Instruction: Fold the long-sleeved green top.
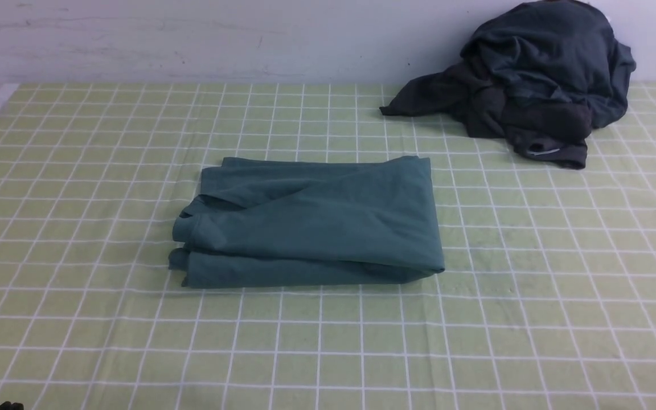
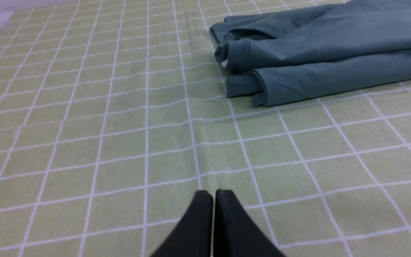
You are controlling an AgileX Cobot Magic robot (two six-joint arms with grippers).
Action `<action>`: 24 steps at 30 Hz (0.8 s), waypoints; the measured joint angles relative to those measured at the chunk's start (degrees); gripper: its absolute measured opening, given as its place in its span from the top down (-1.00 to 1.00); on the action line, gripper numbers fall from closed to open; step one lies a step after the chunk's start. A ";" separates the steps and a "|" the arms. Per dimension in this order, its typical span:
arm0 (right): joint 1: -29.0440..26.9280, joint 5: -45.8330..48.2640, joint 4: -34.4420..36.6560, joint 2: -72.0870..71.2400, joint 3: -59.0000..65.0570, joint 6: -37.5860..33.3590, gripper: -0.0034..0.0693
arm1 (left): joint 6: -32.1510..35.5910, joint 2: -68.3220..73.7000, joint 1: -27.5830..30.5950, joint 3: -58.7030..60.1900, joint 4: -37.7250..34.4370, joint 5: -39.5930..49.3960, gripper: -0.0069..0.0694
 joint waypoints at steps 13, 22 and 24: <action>0.00 0.00 0.00 0.00 0.00 0.00 0.94 | 0.00 0.00 1.66 0.00 0.24 -0.02 0.83; 0.00 0.00 0.00 0.00 0.00 0.00 0.94 | 3.21 0.00 1.66 0.00 6.10 -0.02 0.83; 0.00 0.00 0.00 0.00 0.00 0.00 0.94 | 3.56 0.00 1.66 0.00 7.58 -0.02 0.83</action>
